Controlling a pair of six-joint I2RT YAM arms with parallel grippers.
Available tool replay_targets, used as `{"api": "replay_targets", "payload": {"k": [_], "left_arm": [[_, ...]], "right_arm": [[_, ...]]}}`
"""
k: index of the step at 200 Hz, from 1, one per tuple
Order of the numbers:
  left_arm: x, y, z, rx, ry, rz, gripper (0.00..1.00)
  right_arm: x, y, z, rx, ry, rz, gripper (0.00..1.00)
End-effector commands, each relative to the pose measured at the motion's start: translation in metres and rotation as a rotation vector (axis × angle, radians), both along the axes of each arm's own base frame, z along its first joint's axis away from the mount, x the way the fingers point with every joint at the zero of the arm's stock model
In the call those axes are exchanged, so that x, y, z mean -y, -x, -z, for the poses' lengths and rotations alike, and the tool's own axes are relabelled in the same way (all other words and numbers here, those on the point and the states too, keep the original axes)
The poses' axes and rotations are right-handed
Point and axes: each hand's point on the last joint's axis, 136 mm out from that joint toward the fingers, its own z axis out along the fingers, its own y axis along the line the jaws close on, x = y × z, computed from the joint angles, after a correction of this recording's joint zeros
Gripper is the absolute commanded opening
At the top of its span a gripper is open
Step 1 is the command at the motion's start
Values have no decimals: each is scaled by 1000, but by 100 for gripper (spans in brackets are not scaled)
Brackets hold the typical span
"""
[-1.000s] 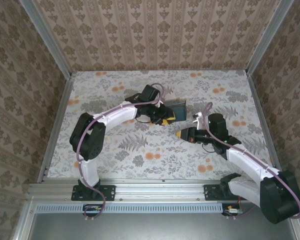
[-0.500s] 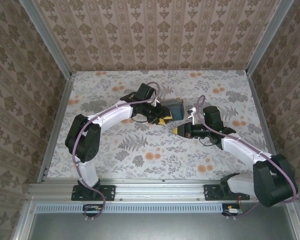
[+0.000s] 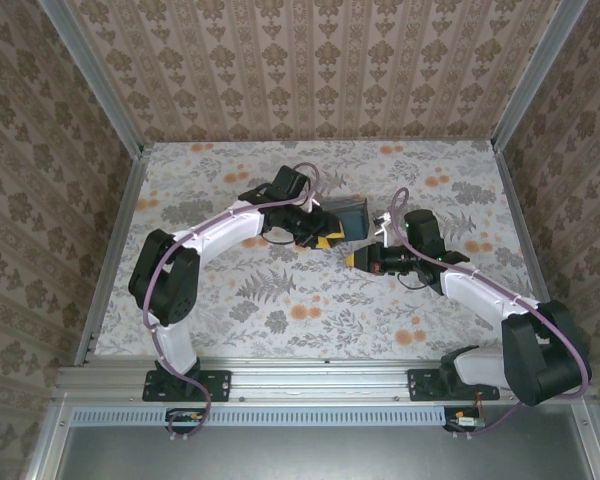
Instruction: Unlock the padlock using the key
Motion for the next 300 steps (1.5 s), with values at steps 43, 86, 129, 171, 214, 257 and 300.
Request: {"api": "replay_targets", "payload": {"k": [43, 86, 129, 171, 214, 257, 300], "left_arm": [[5, 9, -24, 65, 63, 56, 0], [7, 9, -25, 69, 68, 53, 0], [6, 10, -24, 68, 71, 47, 0], [8, 12, -27, 93, 72, 62, 0], [13, 14, -26, 68, 104, 41, 0], [14, 17, -28, 75, 109, 64, 0], [15, 25, -26, 76, 104, 99, 0]], "right_arm": [[-5, -11, -18, 57, -41, -18, 0], [-7, -15, -19, 56, -54, -19, 0], [-7, -16, -18, 52, -61, -12, 0], [-7, -21, -19, 32, -109, 8, 0], [-7, -24, -16, 23, -115, 18, 0], [-5, -32, -13, 15, -121, 65, 0], [-2, -40, -17, 27, -159, 106, 0]]}}
